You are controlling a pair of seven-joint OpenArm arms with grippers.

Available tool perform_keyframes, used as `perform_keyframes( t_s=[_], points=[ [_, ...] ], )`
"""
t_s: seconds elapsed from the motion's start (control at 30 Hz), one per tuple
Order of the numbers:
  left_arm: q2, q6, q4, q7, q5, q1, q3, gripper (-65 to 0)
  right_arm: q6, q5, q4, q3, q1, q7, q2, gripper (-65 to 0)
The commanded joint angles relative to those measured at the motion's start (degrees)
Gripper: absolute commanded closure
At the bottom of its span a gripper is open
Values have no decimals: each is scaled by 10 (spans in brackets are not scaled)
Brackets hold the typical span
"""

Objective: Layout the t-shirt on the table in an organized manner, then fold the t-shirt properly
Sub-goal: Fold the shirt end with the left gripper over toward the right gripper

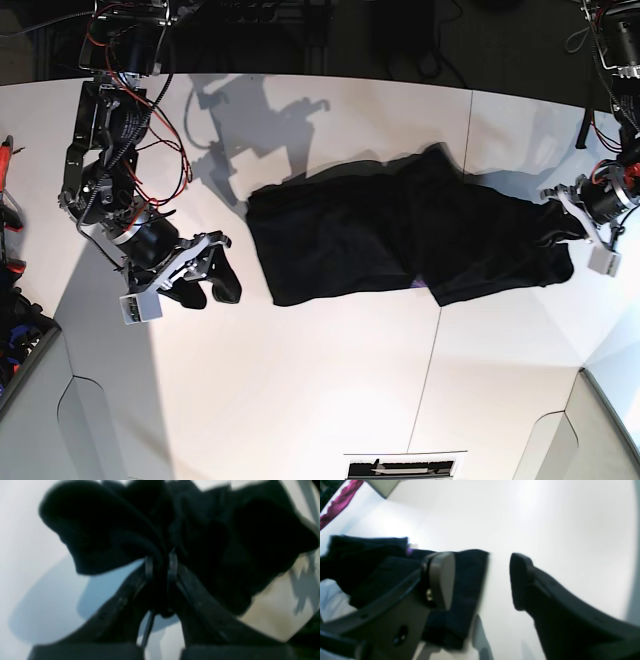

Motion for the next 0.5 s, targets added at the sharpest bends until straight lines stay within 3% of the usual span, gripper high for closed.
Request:
perform_keyframes(
  t_s=[0.0,0.1,0.23,0.47],
  points=[
    [-9,-5,34,0,-33,-8,-2,0,4,9,10,5,7,8,1,0],
    [-9,-5,145,6,-61,12,18,0,4,7,9,9,4,7,1,0],
    [19,-5,297,4,-31,11,99,0,4,7,9,9,5,5,1,0],
    [123,-5,269,-38,167,-90,343,0,4,7,9,9,4,-9,1,0]
  ],
)
